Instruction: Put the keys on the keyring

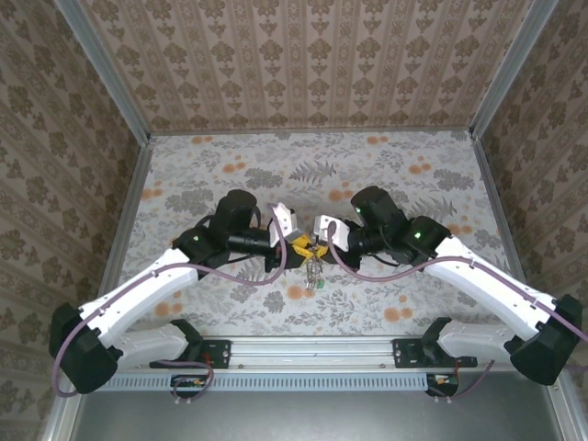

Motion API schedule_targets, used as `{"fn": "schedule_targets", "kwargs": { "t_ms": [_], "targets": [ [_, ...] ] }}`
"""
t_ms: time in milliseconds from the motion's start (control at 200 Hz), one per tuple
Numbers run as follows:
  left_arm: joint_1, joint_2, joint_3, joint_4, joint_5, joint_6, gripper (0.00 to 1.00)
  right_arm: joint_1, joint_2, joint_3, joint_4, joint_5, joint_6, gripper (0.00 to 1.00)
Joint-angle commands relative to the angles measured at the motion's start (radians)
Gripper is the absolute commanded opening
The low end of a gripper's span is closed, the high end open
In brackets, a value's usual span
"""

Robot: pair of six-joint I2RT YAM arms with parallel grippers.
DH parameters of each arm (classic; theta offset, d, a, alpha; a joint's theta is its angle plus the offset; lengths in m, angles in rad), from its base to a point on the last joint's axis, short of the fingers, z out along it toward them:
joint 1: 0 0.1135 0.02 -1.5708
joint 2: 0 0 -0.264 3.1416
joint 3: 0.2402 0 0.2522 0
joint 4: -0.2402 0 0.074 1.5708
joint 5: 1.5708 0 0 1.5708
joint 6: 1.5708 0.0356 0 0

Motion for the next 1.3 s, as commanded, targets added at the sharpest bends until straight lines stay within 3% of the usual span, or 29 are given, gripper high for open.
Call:
{"fn": "schedule_targets", "kwargs": {
  "t_ms": [0,335,460,590,670,740,925,1035,1295],
  "targets": [
    [-0.012,0.009,0.039,-0.034,-0.014,0.034,0.29,0.02,0.012,0.049,-0.053,0.088,-0.036,0.0],
    [-0.042,0.05,0.038,-0.055,-0.02,0.063,0.23,0.043,0.012,0.079,-0.048,0.109,-0.023,0.0],
    [-0.046,0.06,0.036,-0.04,-0.029,0.055,0.14,0.046,0.008,0.078,-0.029,0.088,-0.018,0.0],
    [-0.048,0.058,0.033,-0.027,-0.062,0.046,0.13,0.044,-0.017,0.052,0.025,0.061,0.001,0.0],
    [-0.045,0.053,0.03,-0.033,-0.069,0.053,0.0,0.039,-0.042,0.027,0.068,0.042,0.017,0.0],
    [-0.043,0.043,0.022,-0.041,-0.046,0.077,0.0,0.027,-0.063,0.009,0.105,0.027,0.037,0.0],
    [0.001,-0.047,-0.09,0.132,-0.005,0.02,0.0,-0.022,-0.125,-0.066,0.195,-0.034,0.089,0.0],
    [0.034,-0.062,-0.106,0.195,0.047,-0.03,0.0,-0.057,-0.169,-0.141,0.293,-0.089,0.142,0.13],
    [0.065,-0.074,-0.149,0.375,0.103,-0.152,0.0,-0.094,-0.166,-0.192,0.329,-0.183,0.186,0.24]
  ]
}}
